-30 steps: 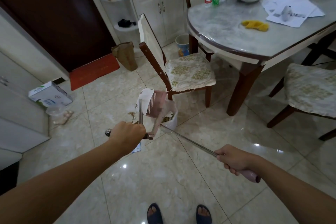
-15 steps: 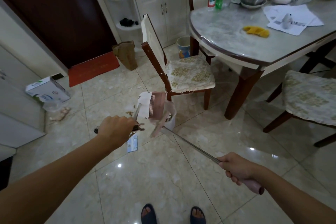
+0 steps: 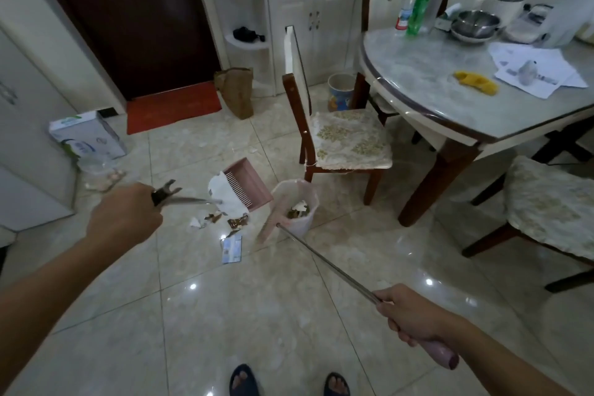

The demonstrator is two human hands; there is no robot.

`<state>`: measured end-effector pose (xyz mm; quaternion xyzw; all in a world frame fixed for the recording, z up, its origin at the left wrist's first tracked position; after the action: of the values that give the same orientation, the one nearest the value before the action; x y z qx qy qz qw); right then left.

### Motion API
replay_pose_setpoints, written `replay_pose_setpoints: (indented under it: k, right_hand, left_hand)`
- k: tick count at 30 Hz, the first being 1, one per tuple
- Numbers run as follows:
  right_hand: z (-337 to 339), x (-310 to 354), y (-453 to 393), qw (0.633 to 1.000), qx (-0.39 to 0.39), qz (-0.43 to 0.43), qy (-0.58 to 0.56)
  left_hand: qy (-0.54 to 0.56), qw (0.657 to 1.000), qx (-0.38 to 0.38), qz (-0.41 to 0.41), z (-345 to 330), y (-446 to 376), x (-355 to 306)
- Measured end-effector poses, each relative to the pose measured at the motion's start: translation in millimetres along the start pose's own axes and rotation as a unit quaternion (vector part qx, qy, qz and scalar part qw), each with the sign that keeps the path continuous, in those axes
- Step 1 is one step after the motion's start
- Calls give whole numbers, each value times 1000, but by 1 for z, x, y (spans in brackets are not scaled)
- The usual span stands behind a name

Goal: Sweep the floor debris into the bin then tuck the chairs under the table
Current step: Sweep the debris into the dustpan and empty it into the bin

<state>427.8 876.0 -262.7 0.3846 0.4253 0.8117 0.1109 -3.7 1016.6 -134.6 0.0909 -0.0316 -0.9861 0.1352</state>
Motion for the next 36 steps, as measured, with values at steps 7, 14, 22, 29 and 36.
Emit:
replay_pose_setpoints:
  k: [7, 14, 22, 29, 36]
  right_hand:
    - [-46, 79, -36, 997, -23, -20, 67]
    - [-94, 155, -86, 983, -60, -53, 168]
    - [-128, 213, -127, 973, -60, -90, 202]
    - [-120, 250, -162, 934, -98, -52, 340]
    - [-95, 280, -226, 974, -29, -99, 201]
  left_hand:
    - [57, 995, 29, 80, -8, -17, 108]
    - [117, 981, 65, 143, -30, -14, 194]
    - [144, 971, 103, 158, -68, 0, 247]
    - [169, 959, 119, 196, -86, 0, 269]
    - [163, 946, 127, 250, -97, -17, 267]
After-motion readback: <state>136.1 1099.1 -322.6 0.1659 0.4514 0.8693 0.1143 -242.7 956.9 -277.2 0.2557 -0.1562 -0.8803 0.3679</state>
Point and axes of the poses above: each hand's wrist, its own y-axis away from the middle knuckle, its own z-axis out of the back of the hand, x = y × z, the point moved 3 cm from there along -y, towards the middle knuckle, and after that the axes turned 9 degrees about y, right-handed, at the moved point
